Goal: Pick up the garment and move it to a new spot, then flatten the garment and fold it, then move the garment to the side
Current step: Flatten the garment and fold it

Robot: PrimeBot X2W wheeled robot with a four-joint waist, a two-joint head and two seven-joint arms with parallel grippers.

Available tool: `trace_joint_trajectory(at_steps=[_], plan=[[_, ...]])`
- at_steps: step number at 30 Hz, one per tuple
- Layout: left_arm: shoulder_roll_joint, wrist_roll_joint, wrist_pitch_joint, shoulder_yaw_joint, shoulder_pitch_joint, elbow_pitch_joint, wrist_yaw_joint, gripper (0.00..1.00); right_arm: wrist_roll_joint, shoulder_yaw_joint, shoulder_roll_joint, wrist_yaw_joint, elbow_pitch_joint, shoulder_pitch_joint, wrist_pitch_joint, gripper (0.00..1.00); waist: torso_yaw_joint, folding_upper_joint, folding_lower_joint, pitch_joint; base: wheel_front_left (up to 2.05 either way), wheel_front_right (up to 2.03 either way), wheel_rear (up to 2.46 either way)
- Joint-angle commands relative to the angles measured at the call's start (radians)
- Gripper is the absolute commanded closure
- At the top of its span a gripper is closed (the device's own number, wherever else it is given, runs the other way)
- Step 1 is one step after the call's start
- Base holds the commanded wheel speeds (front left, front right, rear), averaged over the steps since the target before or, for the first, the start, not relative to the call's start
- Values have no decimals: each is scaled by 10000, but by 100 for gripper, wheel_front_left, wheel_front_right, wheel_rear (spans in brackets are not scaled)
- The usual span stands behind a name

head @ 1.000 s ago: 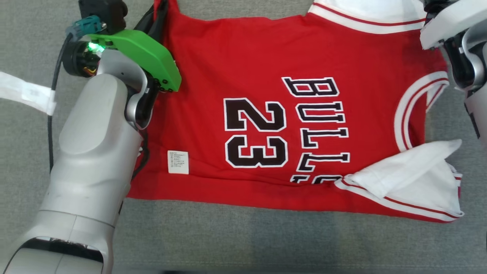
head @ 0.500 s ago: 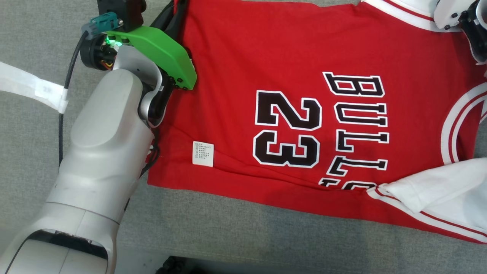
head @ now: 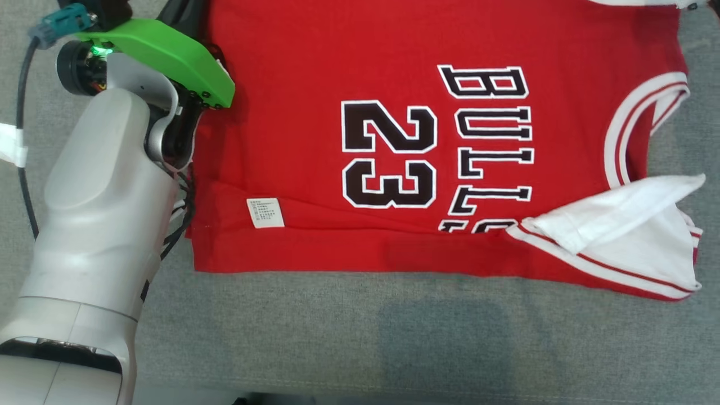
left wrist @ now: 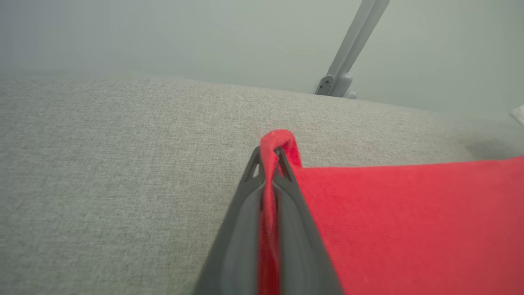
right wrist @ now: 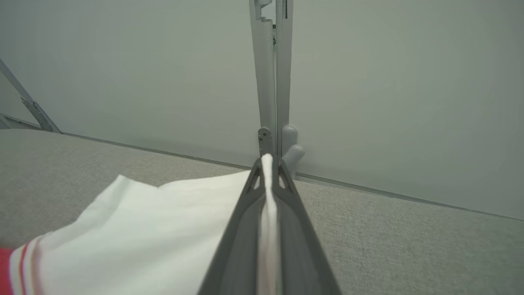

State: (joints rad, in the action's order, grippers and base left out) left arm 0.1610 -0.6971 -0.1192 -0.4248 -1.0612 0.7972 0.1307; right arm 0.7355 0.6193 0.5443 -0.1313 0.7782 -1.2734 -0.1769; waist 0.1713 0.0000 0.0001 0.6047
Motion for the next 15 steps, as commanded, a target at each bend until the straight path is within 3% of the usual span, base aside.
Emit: trace_joint_trajectory(at_steps=[1, 8, 15], plan=[[143, -187, 85, 67, 6, -100, -10, 100, 74, 64, 57, 13, -132, 36, -111, 100, -209, 0, -1, -181, 0, 0, 0], [516, -828, 437, 103, 973, -897, -9, 100, 488, 534, 231, 13, -1376, 1092, -310, 100, -564, 0, -1, -467, 0, 0, 0], [1221, -1635, 522, 652, 2995, -2747, -192, 100, 1349, 342, 598, 10, -3922, 3624, -402, 100, -1063, 0, -1, -848, 0, 0, 0]])
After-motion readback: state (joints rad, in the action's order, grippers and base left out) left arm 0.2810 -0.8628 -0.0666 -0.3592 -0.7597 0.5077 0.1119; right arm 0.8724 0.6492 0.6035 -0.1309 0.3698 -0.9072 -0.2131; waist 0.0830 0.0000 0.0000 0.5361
